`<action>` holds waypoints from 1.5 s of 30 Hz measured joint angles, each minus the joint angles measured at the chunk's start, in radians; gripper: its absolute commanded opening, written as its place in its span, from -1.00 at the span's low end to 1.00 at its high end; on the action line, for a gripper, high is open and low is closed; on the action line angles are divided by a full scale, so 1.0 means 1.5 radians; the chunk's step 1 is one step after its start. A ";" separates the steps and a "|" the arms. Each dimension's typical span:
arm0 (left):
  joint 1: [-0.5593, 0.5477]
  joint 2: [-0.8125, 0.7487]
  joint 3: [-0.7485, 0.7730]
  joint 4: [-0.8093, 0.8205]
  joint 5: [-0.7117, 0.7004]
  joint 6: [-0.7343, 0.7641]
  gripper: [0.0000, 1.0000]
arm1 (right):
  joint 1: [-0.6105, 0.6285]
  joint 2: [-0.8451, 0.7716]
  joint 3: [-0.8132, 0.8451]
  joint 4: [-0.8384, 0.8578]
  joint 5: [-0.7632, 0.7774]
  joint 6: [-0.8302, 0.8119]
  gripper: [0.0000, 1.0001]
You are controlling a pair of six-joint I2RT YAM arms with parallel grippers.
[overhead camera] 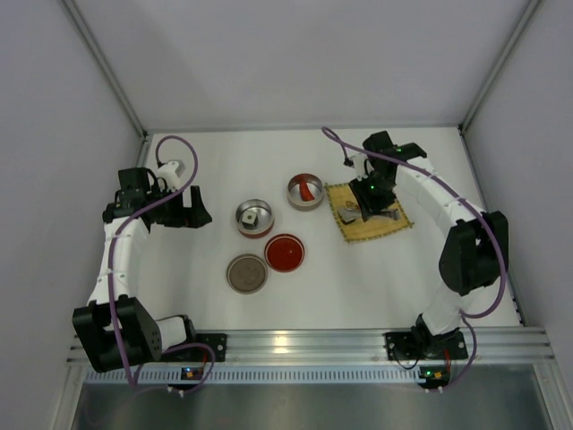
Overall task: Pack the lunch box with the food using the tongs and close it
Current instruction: Pick up the fake food from the plate, then place the fake food in the packing box.
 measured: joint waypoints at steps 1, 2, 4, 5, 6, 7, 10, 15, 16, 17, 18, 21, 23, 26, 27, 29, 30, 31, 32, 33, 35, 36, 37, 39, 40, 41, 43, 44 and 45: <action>0.000 0.000 0.000 0.000 0.000 0.000 0.96 | 0.000 0.000 0.000 -0.001 -0.002 0.000 -0.57; 0.000 0.000 0.000 0.000 0.000 0.000 0.96 | 0.000 0.000 0.001 -0.002 -0.005 -0.001 -0.63; 0.000 0.000 0.000 0.000 0.000 0.000 0.96 | 0.000 -0.002 0.007 -0.005 -0.015 -0.004 -0.65; 0.000 0.000 0.000 0.000 0.000 0.000 0.96 | 0.000 -0.004 0.011 -0.005 -0.019 -0.005 -0.66; 0.000 0.000 0.000 0.000 0.000 0.000 0.96 | 0.001 -0.008 0.015 -0.005 -0.024 -0.006 -0.67; 0.000 0.000 0.000 0.000 0.000 0.000 0.96 | 0.002 -0.014 0.020 -0.006 -0.027 -0.007 -0.67; 0.000 0.000 0.000 0.000 0.000 0.000 0.96 | 0.013 -0.040 0.032 -0.006 -0.035 -0.011 -0.67; 0.000 0.000 0.000 0.000 0.000 0.000 0.97 | 0.068 -0.074 0.064 -0.004 -0.053 -0.024 -0.68; 0.000 0.000 0.000 -0.001 0.000 0.000 0.96 | 0.086 -0.075 0.075 -0.004 -0.056 -0.029 -0.68; 0.000 0.000 0.001 -0.001 0.000 0.000 0.96 | 0.100 -0.075 0.082 -0.001 -0.060 -0.031 -0.68; 0.000 0.000 0.002 -0.002 0.000 0.000 0.97 | 0.120 -0.075 0.092 -0.002 -0.061 -0.034 -0.67; 0.000 0.000 0.004 -0.003 0.000 0.000 0.96 | 0.169 -0.067 0.127 -0.003 -0.066 -0.036 -0.68; 0.000 0.000 0.004 -0.004 0.000 0.000 0.97 | 0.196 -0.051 0.162 -0.003 -0.070 -0.036 -0.68; 0.000 0.000 0.004 -0.005 0.000 0.000 0.97 | 0.227 -0.017 0.211 0.001 -0.073 -0.036 -0.68; 0.000 0.000 0.004 -0.005 0.000 0.000 0.96 | 0.234 -0.004 0.225 0.000 -0.073 -0.036 -0.69; 0.000 0.000 0.004 -0.005 0.001 -0.001 0.96 | 0.245 0.024 0.250 0.000 -0.074 -0.036 -0.69; 0.000 0.000 0.004 -0.005 0.001 -0.001 0.96 | 0.249 0.039 0.262 0.000 -0.073 -0.036 -0.69; 0.000 0.001 0.004 -0.005 0.001 -0.001 0.96 | 0.254 0.053 0.272 0.001 -0.073 -0.036 -0.69; 0.000 0.001 0.004 -0.005 0.001 -0.001 0.97 | 0.257 0.066 0.279 0.001 -0.072 -0.036 -0.68; 0.000 0.002 0.004 -0.005 0.001 -0.001 0.96 | 0.260 0.079 0.285 0.000 -0.072 -0.036 -0.68; 0.000 0.002 0.004 -0.005 0.001 -0.001 0.96 | 0.265 0.102 0.293 -0.001 -0.072 -0.036 -0.68; 0.000 0.002 0.004 -0.005 0.001 0.000 0.96 | 0.267 0.113 0.300 -0.003 -0.072 -0.036 -0.69; 0.000 0.002 0.004 -0.005 0.001 0.000 0.96 | 0.268 0.121 0.305 -0.003 -0.072 -0.036 -0.69; 0.000 0.004 0.004 -0.005 0.001 0.000 0.97 | 0.269 0.138 0.317 -0.003 -0.072 -0.036 -0.68; 0.000 0.004 0.004 -0.005 0.001 0.000 0.96 | 0.271 0.144 0.321 -0.002 -0.073 -0.036 -0.68; 0.000 0.005 0.004 -0.005 0.001 0.000 0.96 | 0.272 0.148 0.326 -0.004 -0.073 -0.036 -0.67; 0.000 0.005 0.004 -0.005 0.001 0.000 0.96 | 0.275 0.154 0.334 -0.004 -0.074 -0.036 -0.65; 0.000 0.005 0.004 -0.005 0.001 0.000 0.96 | 0.277 0.156 0.339 -0.004 -0.075 -0.036 -0.64; 0.000 0.005 0.004 -0.005 0.001 0.000 0.96 | 0.279 0.158 0.343 -0.003 -0.077 -0.037 -0.64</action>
